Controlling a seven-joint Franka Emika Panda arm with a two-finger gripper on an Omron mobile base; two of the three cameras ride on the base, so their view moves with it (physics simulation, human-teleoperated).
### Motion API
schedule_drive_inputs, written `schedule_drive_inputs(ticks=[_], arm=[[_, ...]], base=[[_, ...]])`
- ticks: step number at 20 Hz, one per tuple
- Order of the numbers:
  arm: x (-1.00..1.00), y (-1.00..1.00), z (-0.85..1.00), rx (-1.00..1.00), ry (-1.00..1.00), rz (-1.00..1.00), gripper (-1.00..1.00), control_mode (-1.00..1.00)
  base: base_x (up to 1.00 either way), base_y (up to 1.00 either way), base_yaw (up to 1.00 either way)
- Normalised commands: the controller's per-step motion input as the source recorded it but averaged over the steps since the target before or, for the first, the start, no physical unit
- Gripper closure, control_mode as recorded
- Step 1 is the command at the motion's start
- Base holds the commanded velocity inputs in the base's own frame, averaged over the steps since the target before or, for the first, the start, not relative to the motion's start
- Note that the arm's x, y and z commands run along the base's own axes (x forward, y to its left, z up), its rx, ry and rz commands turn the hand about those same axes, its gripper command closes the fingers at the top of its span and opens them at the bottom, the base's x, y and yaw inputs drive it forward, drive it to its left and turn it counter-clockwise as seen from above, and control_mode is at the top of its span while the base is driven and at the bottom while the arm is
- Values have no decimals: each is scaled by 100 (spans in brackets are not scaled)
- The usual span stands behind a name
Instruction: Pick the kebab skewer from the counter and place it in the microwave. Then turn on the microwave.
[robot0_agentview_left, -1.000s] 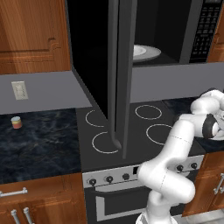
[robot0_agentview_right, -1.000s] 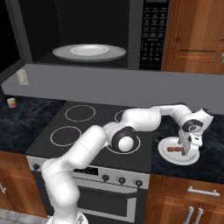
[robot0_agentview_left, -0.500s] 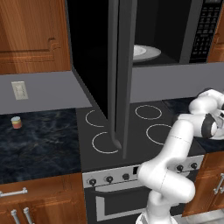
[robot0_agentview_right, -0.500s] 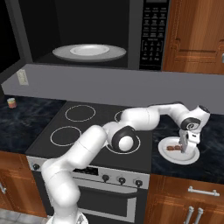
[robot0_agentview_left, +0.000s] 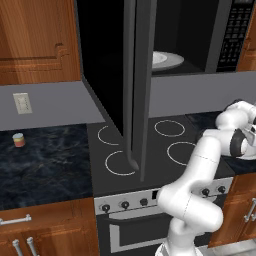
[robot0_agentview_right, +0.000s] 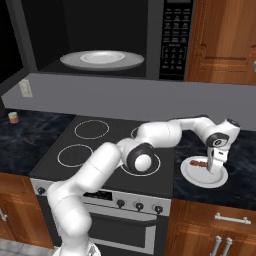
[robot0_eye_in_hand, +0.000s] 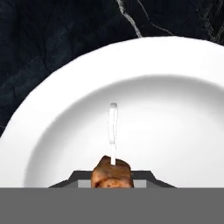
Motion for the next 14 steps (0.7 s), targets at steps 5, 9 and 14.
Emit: schedule_drive_inputs(ticks=[5,9,14], arm=[[-81,10,89,-9,-24,-4,100,-100],[-91,38,100,-13,-28,-2,100,-100],[-96,79,80,-18,-23,0,100,-100]], base=[[0,0,0],[0,0,0],[0,0,0]])
